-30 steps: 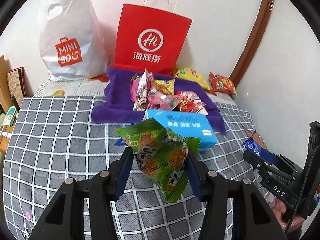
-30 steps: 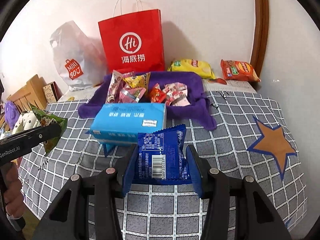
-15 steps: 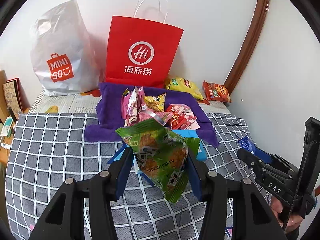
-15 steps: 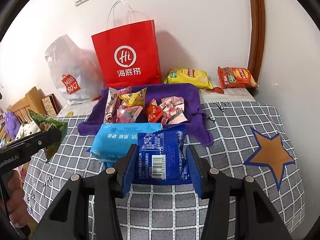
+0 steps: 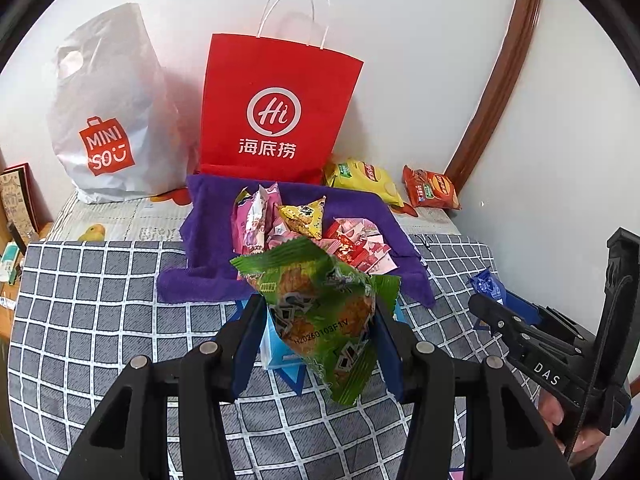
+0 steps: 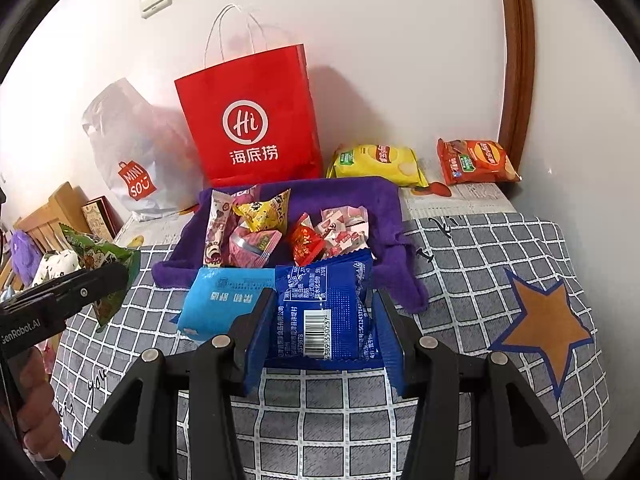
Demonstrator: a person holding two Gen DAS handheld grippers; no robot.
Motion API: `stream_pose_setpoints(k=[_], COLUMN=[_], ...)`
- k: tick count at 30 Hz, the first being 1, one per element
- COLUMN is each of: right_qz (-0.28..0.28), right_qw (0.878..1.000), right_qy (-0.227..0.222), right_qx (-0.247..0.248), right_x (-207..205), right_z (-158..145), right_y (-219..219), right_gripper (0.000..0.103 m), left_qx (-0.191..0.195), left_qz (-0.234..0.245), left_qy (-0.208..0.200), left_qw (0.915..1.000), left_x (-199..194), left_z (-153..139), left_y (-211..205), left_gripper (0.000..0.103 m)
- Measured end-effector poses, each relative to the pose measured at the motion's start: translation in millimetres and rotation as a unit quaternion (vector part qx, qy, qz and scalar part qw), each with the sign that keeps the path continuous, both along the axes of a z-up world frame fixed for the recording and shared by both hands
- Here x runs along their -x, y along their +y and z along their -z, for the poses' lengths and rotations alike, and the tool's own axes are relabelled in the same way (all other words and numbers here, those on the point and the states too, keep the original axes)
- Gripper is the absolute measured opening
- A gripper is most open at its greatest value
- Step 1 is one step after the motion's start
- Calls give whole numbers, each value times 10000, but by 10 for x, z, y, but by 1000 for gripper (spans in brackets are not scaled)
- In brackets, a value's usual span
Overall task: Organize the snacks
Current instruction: 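Carry the blue packet and green snack bag over the purple towel with both tools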
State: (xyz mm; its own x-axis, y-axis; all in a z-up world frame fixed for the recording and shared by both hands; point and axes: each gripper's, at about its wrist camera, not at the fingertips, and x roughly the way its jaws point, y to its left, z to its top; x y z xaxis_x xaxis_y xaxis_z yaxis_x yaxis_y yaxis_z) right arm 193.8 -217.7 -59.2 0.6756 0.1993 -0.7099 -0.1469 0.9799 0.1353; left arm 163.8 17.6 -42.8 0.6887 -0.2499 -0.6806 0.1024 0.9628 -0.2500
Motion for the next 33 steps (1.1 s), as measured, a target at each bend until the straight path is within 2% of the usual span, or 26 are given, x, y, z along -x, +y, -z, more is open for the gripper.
stream_pose_setpoints(k=[21, 33], right_qz=[2, -14], right_qw=[10000, 9999], right_qy=[53, 49], right_qx=[38, 105], right_x=[-359, -382], right_z=[20, 62], right_y=[41, 72], right_gripper=[48, 48], left_qx=[52, 86], left_qz=[34, 10], left_qy=[45, 57], left_qw=[10000, 9999], left_x=[-309, -344], left_z=[6, 24], left_y=[-12, 21], left_gripper=[50, 50])
